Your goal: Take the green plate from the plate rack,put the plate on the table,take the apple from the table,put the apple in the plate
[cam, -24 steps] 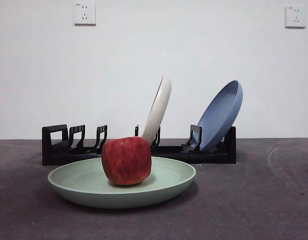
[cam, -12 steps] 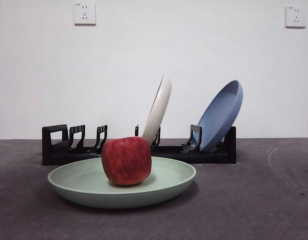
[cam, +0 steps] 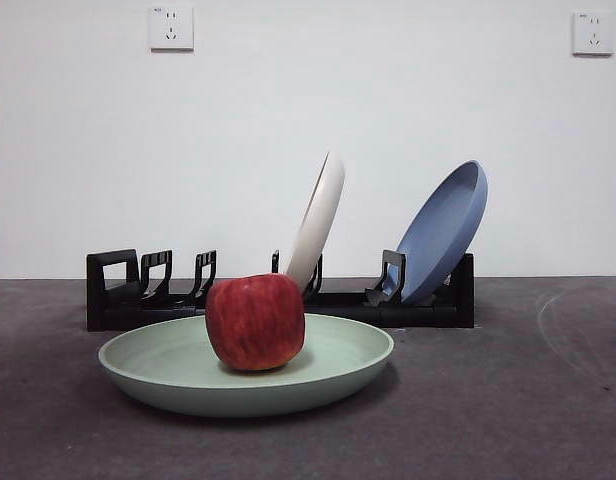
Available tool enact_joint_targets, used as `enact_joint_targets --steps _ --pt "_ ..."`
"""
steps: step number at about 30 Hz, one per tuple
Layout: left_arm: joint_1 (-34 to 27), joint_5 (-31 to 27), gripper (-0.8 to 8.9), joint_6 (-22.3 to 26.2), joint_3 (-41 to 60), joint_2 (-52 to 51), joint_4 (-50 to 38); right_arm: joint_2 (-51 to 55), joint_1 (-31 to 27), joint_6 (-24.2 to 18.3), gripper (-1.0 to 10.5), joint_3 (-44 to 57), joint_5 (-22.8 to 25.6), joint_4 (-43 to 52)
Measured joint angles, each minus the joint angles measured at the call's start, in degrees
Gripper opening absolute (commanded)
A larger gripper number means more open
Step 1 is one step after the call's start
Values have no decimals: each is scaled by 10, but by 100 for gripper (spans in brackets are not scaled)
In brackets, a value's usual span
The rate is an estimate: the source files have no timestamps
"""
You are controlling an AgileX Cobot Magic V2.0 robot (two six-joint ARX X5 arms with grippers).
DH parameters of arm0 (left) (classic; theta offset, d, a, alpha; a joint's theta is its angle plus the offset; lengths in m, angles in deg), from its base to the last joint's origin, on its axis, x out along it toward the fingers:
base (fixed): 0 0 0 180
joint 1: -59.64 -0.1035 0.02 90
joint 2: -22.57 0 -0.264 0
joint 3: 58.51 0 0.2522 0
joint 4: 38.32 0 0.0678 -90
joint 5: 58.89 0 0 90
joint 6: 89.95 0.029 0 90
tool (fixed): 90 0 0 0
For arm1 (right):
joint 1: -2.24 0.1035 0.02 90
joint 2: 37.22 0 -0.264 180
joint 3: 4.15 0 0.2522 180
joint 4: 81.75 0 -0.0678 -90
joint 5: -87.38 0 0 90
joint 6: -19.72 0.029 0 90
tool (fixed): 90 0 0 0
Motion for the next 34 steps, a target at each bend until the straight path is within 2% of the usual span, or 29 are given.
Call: enact_joint_targets --steps 4,7,10,12,15,19,24,34 --pt "-105 64 -4 0 3 -10 -7 0 0 0 0 0 0 0" --pt "-208 91 -4 0 35 -26 -67 0 0 0 0 0 0 0" --pt "-304 123 -4 0 113 -59 -183 -1 0 0 0 0 0 0" --pt "-358 167 -4 0 188 -90 -291 -2 0 0 0 0 0 0" --pt "-414 234 -4 -1 313 -139 -451 -4 0 0 0 0 0 0" --pt "-457 259 -4 0 457 -202 -602 -4 0 0 0 0 0 0" --pt "-486 244 -4 1 558 -263 -610 -4 0 0 0 0 0 0" --pt "-520 234 -4 37 627 -330 -603 -4 0 0 0 0 0 0"
